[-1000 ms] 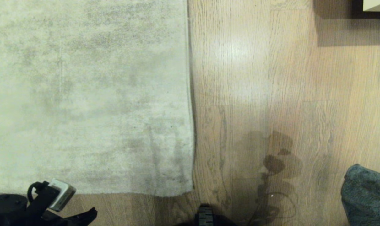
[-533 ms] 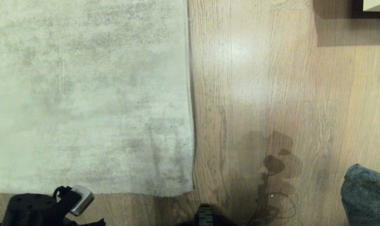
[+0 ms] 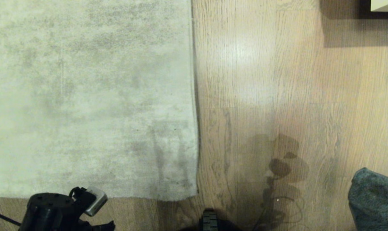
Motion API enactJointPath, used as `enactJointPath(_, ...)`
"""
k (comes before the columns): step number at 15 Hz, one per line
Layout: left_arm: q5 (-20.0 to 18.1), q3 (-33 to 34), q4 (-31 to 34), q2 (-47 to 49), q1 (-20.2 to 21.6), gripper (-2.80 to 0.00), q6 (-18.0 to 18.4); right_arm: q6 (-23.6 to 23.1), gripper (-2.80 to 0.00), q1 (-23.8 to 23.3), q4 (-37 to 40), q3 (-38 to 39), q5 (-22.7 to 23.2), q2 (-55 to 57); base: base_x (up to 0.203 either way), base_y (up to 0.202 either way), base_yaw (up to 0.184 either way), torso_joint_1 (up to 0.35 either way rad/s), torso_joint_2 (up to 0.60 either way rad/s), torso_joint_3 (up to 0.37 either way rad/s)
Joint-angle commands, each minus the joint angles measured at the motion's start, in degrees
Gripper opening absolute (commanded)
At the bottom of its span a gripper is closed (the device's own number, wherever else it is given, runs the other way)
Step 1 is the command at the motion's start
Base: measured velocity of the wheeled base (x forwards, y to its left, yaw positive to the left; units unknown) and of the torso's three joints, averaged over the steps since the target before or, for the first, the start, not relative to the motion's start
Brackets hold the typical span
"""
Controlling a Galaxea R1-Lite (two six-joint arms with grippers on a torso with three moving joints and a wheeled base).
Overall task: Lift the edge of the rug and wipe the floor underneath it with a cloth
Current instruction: Lay down the carpet
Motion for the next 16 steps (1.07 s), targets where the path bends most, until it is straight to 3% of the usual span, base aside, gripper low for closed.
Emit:
enactJointPath(1, 0.1, 0.0, -7.6, 8.4, 0.0, -2.80, 1.5, 0.0, -2.80, 0.0, 0.0, 0.0, 0.0, 0.1, 0.000, 0.000, 0.000, 0.000, 0.00, 0.000)
enactJointPath(3, 0.8, 0.2, -18.1, 16.3, -0.7, -2.80, 3.3, 0.0, -2.80, 0.0, 0.0, 0.0, 0.0, 0.0, 0.000, 0.000, 0.000, 0.000, 0.00, 0.000)
enactJointPath(5, 4.1, 0.3, -30.3, 25.3, -3.1, -2.80, 3.8, 0.0, -2.80, 0.0, 0.0, 0.0, 0.0, 0.1, 0.000, 0.000, 0.000, 0.000, 0.00, 0.000)
enactJointPath(8, 10.1, -0.5, -43.9, 38.6, -9.7, -2.80, 1.2, 0.0, -2.80, 0.0, 0.0, 0.0, 0.0, 0.1, 0.000, 0.000, 0.000, 0.000, 0.00, 0.000)
enactJointPath(10, 15.8, -2.4, -47.5, 41.2, -15.2, -2.80, -2.0, 0.0, -2.80, 0.0, 0.0, 0.0, 0.0, 0.1, 0.000, 0.000, 0.000, 0.000, 0.00, 0.000)
enactJointPath(13, 17.4, -8.5, -48.0, 46.8, -16.3, -2.80, -3.1, 0.0, -2.80, 0.0, 0.0, 0.0, 0.0, 0.1, 0.000, 0.000, 0.000, 0.000, 0.00, 0.000)
enactJointPath(16, 18.6, -10.0, -48.0, 50.2, -16.3, -2.80, -2.6, 0.0, -2.80, 0.0, 0.0, 0.0, 0.0, 0.1, 0.000, 0.000, 0.000, 0.000, 0.00, 0.000)
